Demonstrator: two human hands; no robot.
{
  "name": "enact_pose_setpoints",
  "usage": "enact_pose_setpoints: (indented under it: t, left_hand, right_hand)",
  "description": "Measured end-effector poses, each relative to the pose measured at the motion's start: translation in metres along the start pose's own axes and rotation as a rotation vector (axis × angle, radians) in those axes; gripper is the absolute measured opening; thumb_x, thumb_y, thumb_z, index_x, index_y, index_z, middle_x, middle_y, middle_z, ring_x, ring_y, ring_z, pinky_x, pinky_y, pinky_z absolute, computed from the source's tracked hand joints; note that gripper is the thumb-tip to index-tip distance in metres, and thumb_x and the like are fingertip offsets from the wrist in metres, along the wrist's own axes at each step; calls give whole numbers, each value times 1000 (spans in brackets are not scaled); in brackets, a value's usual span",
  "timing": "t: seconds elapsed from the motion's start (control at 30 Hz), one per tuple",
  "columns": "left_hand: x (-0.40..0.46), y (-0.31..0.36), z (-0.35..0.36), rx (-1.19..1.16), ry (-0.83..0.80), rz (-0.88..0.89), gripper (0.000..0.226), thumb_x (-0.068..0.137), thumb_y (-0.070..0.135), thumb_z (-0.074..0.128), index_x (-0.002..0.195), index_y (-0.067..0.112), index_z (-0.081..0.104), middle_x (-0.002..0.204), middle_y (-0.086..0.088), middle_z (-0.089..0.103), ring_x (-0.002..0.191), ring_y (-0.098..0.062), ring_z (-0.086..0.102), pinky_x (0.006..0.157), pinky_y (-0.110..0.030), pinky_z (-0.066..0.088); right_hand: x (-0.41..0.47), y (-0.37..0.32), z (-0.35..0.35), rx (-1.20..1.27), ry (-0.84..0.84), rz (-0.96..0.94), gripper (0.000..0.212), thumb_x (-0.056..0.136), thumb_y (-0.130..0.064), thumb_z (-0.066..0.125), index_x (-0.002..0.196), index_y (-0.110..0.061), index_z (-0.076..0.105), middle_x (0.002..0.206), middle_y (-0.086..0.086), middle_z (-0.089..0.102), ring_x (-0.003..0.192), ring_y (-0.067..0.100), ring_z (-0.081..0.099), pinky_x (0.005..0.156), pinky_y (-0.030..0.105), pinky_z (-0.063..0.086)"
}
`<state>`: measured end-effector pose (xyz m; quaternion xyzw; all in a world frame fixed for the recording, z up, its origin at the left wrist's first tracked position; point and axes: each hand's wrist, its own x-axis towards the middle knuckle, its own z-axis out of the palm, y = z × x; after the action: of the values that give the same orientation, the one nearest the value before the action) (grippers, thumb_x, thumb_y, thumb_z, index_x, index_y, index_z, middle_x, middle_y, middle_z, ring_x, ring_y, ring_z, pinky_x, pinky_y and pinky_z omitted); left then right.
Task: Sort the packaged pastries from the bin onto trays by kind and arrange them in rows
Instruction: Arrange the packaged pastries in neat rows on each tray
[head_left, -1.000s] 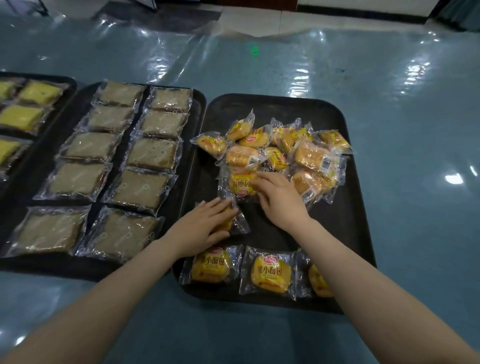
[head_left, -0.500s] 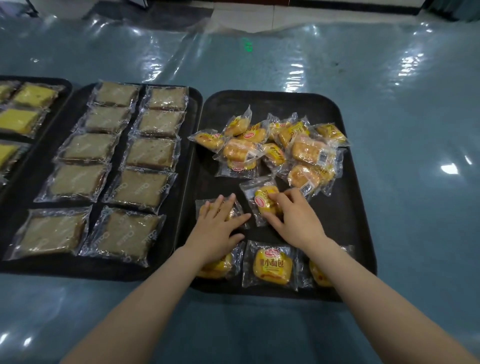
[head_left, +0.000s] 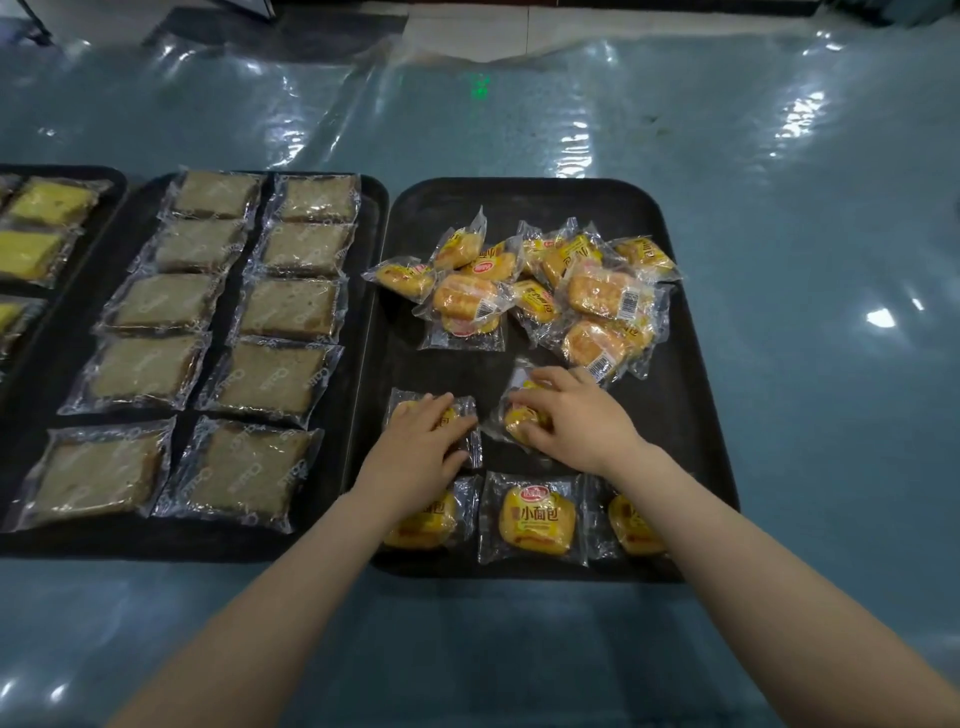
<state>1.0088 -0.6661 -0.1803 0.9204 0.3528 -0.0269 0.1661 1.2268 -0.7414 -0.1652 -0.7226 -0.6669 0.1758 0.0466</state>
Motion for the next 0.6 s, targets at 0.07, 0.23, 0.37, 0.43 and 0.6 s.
enact_pose_setpoints:
  t: [0.07, 0.23, 0.37, 0.43, 0.6]
  left_hand:
    - [0, 2, 3, 57, -14, 1, 50, 96, 40, 41, 144, 36, 28, 157, -3, 14, 144, -24, 8, 114, -38, 2]
    - [-1, -2, 5, 75, -82, -5, 54, 97, 44, 36, 147, 39, 16, 159, 0, 0, 145, -23, -2, 112, -37, -5]
    - [-4, 1, 7, 24, -65, -41, 64, 95, 43, 42, 149, 31, 9, 159, 1, 3, 145, -21, 0, 112, -36, -4]
    - [-6, 4, 8, 11, -45, -68, 69, 93, 43, 47, 149, 26, 11, 159, 1, 6, 145, -20, 1, 113, -37, -4]
    - [-4, 7, 10, 95, -57, -60, 61, 94, 48, 42, 147, 29, 20, 159, -3, 4, 145, -25, 1, 114, -42, -1]
  right_hand:
    - [-7, -1, 5, -25, 18, 117, 55, 91, -60, 44, 140, -35, 43, 143, 3, 36, 128, 29, 36, 100, 44, 43]
    - [-20, -5, 14, -112, 173, 107, 59, 89, -52, 52, 141, -28, 41, 142, 3, 38, 127, 27, 37, 100, 41, 39]
    - [-18, -10, 16, 14, 73, 15, 53, 95, -36, 51, 146, -34, 34, 155, -2, 29, 142, 25, 23, 113, 44, 24]
    - [-18, -13, 17, 35, 59, 11, 52, 96, -34, 50, 146, -37, 34, 154, -2, 32, 142, 25, 24, 114, 43, 23]
    - [-27, -24, 29, 52, 1, 41, 53, 99, -39, 42, 147, -45, 23, 158, -5, 21, 146, 23, 12, 115, 57, 7]
